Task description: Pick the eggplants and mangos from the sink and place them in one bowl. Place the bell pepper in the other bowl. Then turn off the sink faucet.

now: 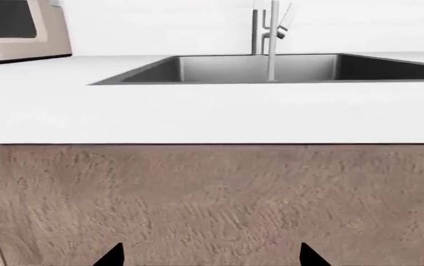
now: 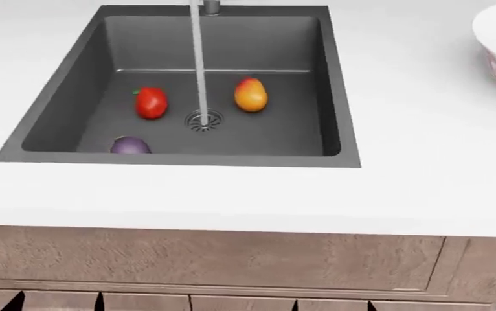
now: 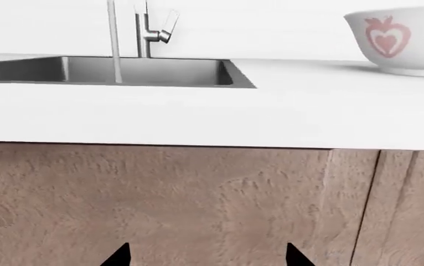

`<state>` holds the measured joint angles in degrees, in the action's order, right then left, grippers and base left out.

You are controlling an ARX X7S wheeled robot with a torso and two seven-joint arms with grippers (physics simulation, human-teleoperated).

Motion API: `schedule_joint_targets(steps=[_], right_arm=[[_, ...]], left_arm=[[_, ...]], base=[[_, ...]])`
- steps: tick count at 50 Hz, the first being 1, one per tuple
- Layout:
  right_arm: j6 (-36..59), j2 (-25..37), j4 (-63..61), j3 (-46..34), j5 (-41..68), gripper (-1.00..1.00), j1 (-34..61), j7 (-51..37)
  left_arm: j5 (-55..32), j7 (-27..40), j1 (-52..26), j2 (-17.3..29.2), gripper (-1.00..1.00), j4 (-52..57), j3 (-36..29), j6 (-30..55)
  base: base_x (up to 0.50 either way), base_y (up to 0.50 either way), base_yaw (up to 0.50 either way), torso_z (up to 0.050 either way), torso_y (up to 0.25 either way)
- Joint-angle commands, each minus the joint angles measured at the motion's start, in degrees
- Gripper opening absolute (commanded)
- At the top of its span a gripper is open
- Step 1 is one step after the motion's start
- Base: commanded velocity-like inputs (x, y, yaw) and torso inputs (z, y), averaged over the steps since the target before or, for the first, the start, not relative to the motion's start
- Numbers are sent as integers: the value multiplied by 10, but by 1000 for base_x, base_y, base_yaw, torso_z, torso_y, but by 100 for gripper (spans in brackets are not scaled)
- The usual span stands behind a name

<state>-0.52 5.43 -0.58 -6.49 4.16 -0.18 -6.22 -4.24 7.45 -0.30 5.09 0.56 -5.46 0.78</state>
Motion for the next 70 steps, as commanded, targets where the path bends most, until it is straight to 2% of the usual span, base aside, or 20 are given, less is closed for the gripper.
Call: schedule_joint_targets(steps=[1, 10, 38, 70], right_arm=[[-3, 5, 1, -5, 4, 100, 1, -4], [-7, 9, 1, -7, 9, 100, 1, -15], [-8, 20, 6, -20, 29, 100, 3, -29], [-5, 31, 11, -36, 39, 100, 8, -42]], left_arm=[[-15, 1, -3, 4, 100, -7, -2, 7], [-13, 11, -6, 8, 100, -10, -12, 7], [-19, 30, -8, 23, 100, -13, -24, -1], [-37, 42, -11, 33, 100, -15, -36, 1]], base=[[0, 445, 0, 0, 0], [170, 353, 0, 0, 0], [4, 1, 0, 1, 0], [0, 0, 0, 50, 0]])
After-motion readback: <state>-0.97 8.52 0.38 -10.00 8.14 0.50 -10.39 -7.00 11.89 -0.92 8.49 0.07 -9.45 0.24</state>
